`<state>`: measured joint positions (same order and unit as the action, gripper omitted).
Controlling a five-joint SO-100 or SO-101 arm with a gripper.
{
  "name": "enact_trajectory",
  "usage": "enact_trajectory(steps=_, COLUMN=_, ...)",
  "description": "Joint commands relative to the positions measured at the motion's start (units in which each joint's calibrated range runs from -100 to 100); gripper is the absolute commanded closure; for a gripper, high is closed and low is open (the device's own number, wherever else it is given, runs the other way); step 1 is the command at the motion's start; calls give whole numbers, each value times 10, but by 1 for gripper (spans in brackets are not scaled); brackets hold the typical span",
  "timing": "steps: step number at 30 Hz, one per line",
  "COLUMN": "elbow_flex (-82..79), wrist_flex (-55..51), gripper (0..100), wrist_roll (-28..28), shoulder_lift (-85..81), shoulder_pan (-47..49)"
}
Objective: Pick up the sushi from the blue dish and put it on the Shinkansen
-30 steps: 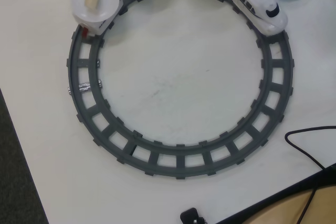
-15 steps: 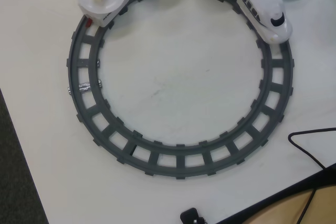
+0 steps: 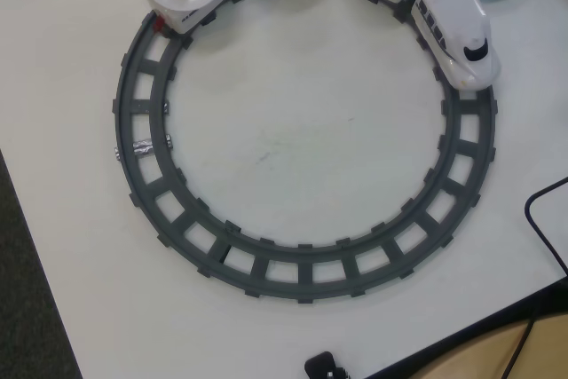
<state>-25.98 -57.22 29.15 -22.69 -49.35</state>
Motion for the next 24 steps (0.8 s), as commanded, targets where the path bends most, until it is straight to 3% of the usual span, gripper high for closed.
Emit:
enact_trajectory(steps=1, elbow_flex=124, wrist_flex=4, gripper=73, wrist_roll=89, shoulder_lift=122, shoulder_pan=-1)
enact_trajectory(steps=9, elbow_flex=284, wrist_flex=5, gripper=73, wrist_roll=216, shoulder_lift=321, shoulder_pan=14)
enact_trajectory(steps=14, elbow_flex=291, wrist_flex=8, gripper=73, wrist_roll=309, shoulder_lift=390, shoulder_pan=31)
enact_trajectory(steps=24, elbow_flex=291, wrist_flex=134, gripper=73, wrist_roll=322, shoulder_lift=460, shoulder_pan=33)
